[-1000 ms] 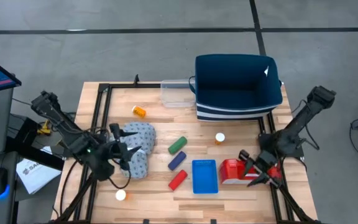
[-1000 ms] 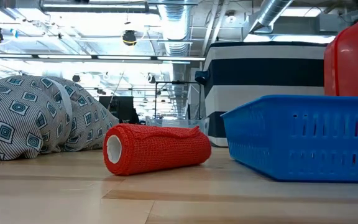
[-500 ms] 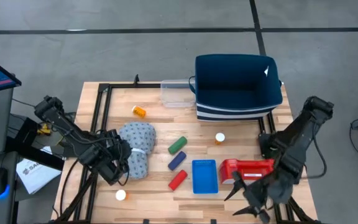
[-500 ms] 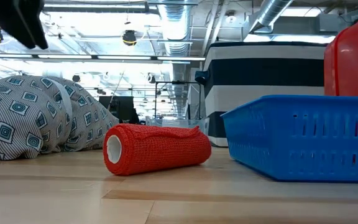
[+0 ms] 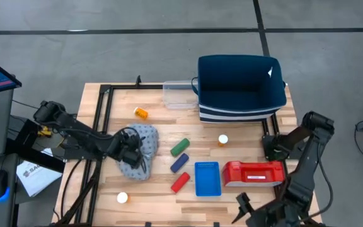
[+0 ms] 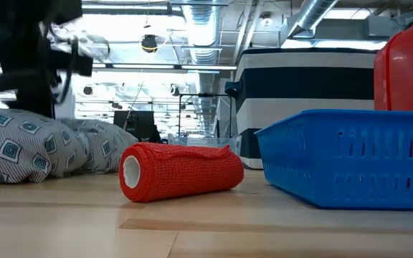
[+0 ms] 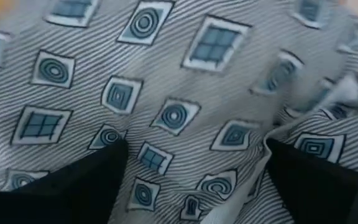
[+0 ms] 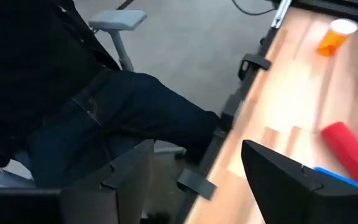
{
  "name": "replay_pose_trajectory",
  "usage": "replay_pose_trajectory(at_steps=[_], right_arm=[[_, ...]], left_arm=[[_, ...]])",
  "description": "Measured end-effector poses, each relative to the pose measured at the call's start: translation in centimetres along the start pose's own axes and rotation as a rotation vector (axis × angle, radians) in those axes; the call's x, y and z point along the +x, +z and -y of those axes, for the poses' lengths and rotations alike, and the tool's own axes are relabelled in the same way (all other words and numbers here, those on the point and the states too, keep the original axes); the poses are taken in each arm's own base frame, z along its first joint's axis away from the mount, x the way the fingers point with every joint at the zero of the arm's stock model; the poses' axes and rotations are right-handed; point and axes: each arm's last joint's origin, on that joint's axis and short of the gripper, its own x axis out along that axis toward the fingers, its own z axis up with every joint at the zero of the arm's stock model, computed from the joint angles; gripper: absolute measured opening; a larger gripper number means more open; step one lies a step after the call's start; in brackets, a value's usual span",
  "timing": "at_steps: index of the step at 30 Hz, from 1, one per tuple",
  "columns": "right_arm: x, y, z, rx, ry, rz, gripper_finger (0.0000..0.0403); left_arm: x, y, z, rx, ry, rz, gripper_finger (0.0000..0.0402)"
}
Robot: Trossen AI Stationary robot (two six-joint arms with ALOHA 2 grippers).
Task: Pick & Place Medicine items
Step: Put the gray patient gown into the blue laundry organizer
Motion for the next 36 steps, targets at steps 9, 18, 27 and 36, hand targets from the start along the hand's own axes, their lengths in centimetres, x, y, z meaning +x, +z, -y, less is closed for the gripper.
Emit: replay_pose_trajectory(at_steps=[9, 18, 27, 36], right_arm=[[3.6, -1.8, -2.9, -0.019, 0.037, -0.008, 0.0204], [2.7, -2.1, -5.4, -0.016, 0.075, 0.077, 0.0093], [-0.2, -1.9, -7.7, -0.163, -0.08, 0.203, 0.0007], [-2.5, -1.1, -8.4, -0.299, -0.275, 0.242, 0.0002]], left_arm=[[2.6, -0.4, -0.6, -0.135, -0.096, 0.01, 0.0258], [0.8, -0.4, 0.1, -0.114, -0.22, 0.152, 0.0032], [-7.4, 0.2, 1.0, 0.107, -0.599, 0.748, 0.0032], [-16.6, 4.4, -2.0, 0.119, -0.443, 1.68, 0.0032]])
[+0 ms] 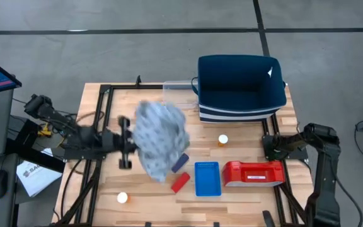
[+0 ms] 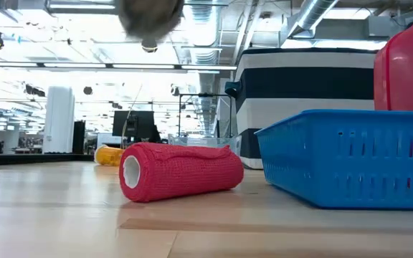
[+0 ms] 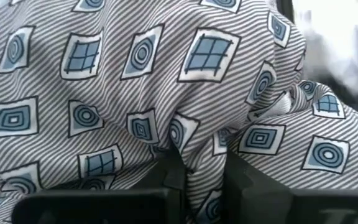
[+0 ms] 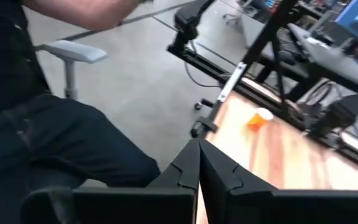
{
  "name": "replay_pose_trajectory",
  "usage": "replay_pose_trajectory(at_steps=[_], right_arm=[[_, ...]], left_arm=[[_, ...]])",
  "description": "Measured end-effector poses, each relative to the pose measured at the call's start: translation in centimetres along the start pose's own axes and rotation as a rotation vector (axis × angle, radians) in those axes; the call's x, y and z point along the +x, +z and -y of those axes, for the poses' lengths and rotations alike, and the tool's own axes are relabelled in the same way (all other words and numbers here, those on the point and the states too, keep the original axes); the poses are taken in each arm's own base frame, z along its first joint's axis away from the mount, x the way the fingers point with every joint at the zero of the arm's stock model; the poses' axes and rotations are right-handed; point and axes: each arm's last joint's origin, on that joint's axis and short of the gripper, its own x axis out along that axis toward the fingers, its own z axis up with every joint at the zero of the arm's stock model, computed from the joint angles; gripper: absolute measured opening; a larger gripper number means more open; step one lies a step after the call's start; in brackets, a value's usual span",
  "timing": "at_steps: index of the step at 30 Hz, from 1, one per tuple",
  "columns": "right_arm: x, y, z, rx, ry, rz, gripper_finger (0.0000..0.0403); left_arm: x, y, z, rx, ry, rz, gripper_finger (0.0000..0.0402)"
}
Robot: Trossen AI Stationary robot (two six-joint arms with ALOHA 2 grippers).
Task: Pick & Place Medicine items
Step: Put the gray patient gown into the blue laundry organizer
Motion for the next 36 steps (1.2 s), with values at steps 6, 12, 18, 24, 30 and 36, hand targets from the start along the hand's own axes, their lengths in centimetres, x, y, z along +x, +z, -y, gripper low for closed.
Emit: replay_pose_trajectory(at_steps=[6, 12, 18, 24, 30, 36], right_arm=[[0.6, 1.0, 1.4, -0.035, -0.046, -0.008, 0.0001], [0.5, 1.0, 1.7, -0.062, -0.088, -0.02, 0.0001], [0.5, 0.7, 2.0, -0.031, -0.159, -0.028, 0.0], [0.8, 0.8, 2.4, 0.011, -0.213, -0.018, 0.0], [1.9, 0.9, 3.6, 0.051, -0.283, -0.021, 0.0], [3.6, 1.1, 5.2, 0.086, -0.336, -0.032, 0.0]], left_arm=[[8.0, 2.6, -3.7, 0.056, -0.137, 0.151, 0.0032], [18.5, 1.1, -6.7, 0.085, -0.144, 0.067, 0.0032], [26.7, -1.9, -10.6, 0.111, -0.13, 0.007, 0.0032], [30.6, -5.9, -14.7, 0.101, -0.107, 0.0, 0.0032], [31.6, -12.5, -18.4, 0.101, -0.041, -0.109, 0.0032], [31.2, -16.3, -21.3, 0.061, 0.016, -0.193, 0.0033]])
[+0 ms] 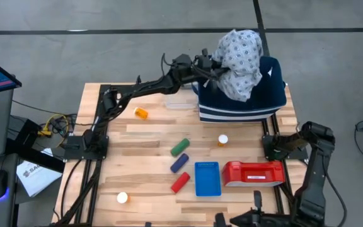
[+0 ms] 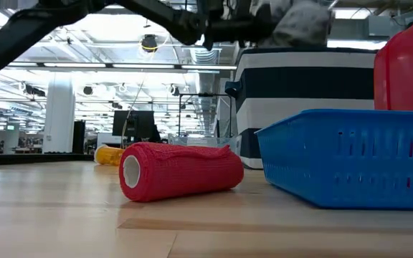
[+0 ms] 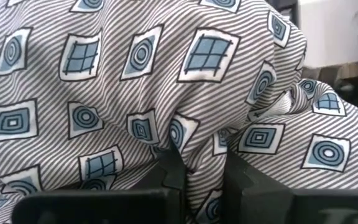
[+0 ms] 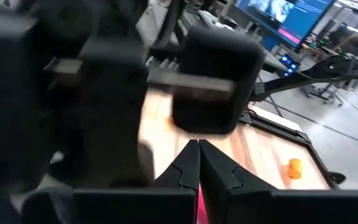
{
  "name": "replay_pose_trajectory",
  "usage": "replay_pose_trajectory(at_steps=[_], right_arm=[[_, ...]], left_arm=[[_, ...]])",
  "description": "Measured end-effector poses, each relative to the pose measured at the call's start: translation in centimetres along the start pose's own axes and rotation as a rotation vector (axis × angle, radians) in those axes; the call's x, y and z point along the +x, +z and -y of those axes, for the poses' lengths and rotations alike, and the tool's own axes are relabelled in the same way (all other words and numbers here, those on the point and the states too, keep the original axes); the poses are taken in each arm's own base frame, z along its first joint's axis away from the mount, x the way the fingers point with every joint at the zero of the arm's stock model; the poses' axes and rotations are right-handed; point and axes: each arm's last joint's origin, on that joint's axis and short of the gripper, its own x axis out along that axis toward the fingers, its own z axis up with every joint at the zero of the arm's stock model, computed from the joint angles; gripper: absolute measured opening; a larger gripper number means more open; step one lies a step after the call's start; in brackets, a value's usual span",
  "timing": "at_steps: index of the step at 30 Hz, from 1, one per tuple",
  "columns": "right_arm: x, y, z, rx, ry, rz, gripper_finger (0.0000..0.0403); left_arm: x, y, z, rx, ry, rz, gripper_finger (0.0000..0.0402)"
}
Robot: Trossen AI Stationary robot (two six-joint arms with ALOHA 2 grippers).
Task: Pick & Place Medicine items
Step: Put the gray patient gown into the blue laundry organizer, then put the top orange pill bottle into the blue bin
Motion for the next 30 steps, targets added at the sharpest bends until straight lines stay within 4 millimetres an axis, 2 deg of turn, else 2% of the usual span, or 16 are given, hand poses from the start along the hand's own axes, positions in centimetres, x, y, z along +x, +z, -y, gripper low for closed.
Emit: replay_pose_trajectory(at_steps=[4, 8, 11, 15, 18, 21, 24, 26, 30], right_arm=[[1.0, 0.2, 0.6, 0.024, -0.026, -0.004, 0.0], [0.9, 1.1, 1.2, 0.069, -0.01, 0.008, 0.0012], [0.1, 2.2, 1.4, 0.088, 0.034, 0.024, 0.0043], [-0.9, 3.0, 1.4, 0.101, 0.061, 0.042, 0.0091], [-1.6, 3.2, 1.2, 0.089, 0.072, 0.052, 0.012], [-2.1, 3.2, 1.1, 0.082, 0.054, 0.062, 0.0141], [-2.7, 3.1, 0.8, 0.076, 0.058, 0.07, 0.016], [-3.1, 3.1, 0.6, 0.071, 0.067, 0.074, 0.0171], [-3.8, 3.0, 0.4, 0.069, 0.06, 0.085, 0.0195]], left_arm=[[0.0, -1.0, -0.3, -0.01, 0.002, -0.051, 0.0072], [-0.1, -0.3, -0.3, -0.01, 0.001, -0.04, 0.0145], [-0.2, 0.1, -0.1, -0.02, -0.028, -0.06, 0.02], [-0.6, 1.7, 0.4, -0.004, -0.046, -0.09, 0.0256], [-1.5, 3.7, 1.0, 0.068, -0.074, -0.15, 0.0277], [-3.1, 6.8, 2.1, 0.152, -0.127, -0.23, 0.0282], [-5.8, 10.5, 3.7, 0.219, -0.187, -0.363, 0.0275], [-8.2, 12.1, 5.1, 0.28, -0.185, -0.522, 0.0267], [-13.4, 13.9, 8.2, 0.372, -0.158, -0.907, 0.0249]])
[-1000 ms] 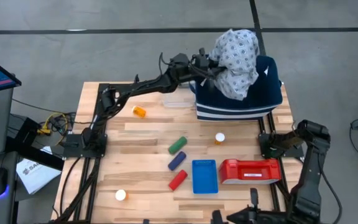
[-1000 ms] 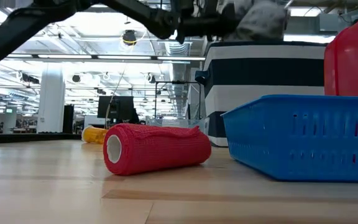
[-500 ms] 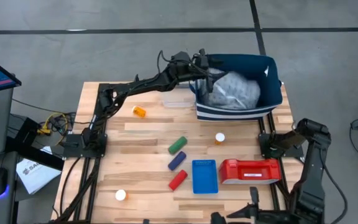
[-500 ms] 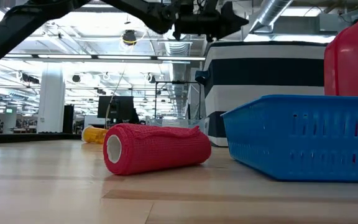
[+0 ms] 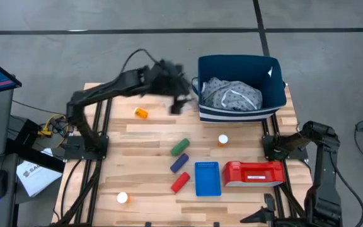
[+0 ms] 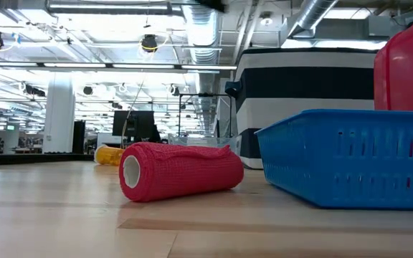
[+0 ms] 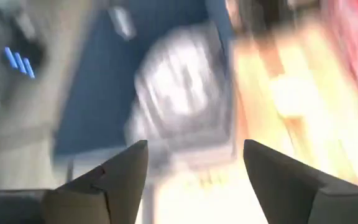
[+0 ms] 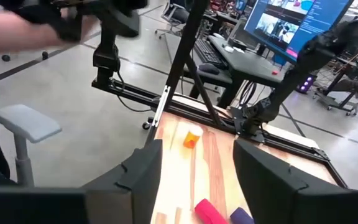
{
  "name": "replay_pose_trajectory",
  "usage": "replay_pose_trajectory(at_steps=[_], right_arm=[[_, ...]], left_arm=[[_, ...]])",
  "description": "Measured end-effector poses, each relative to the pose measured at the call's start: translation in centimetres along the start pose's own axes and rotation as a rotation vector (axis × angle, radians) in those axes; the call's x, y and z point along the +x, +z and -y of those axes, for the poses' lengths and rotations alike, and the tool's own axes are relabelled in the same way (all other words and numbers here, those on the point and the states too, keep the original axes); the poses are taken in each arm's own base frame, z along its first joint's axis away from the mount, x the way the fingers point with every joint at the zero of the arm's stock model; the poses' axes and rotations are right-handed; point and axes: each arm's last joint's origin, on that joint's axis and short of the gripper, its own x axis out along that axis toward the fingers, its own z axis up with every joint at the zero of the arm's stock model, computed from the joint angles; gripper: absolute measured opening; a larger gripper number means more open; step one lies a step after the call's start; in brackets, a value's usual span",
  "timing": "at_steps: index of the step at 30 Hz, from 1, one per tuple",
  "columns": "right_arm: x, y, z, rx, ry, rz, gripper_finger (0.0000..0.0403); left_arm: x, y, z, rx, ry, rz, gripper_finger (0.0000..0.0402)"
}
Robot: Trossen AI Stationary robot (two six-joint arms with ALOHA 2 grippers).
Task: Pick & Place Medicine items
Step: Put the top orange pill bottle into the blue bin
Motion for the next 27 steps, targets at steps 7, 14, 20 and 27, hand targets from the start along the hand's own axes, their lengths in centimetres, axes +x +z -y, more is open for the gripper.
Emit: replay_pose_trajectory(at_steps=[7, 14, 20, 27], right_arm=[[-0.3, -0.3, -0.1, -0.032, 0.0, -0.008, 0.024], [-0.6, -0.3, -0.2, -0.035, 0.015, -0.009, 0.025], [-1.2, -0.3, -0.6, -0.037, 0.035, -0.002, 0.025], [-1.0, -0.3, -0.6, -0.031, 0.062, -0.009, 0.025]], left_arm=[[-7.1, -3.4, 6.1, -0.161, 0.052, -0.431, 0.0219], [-10.0, -8.8, 9.8, -0.463, 0.109, -0.509, 0.0204], [-7.5, -15.2, 12.4, -0.684, 0.213, -0.605, 0.0203], [-0.9, -19.0, 13.2, -0.879, 0.128, -0.503, 0.0214]])
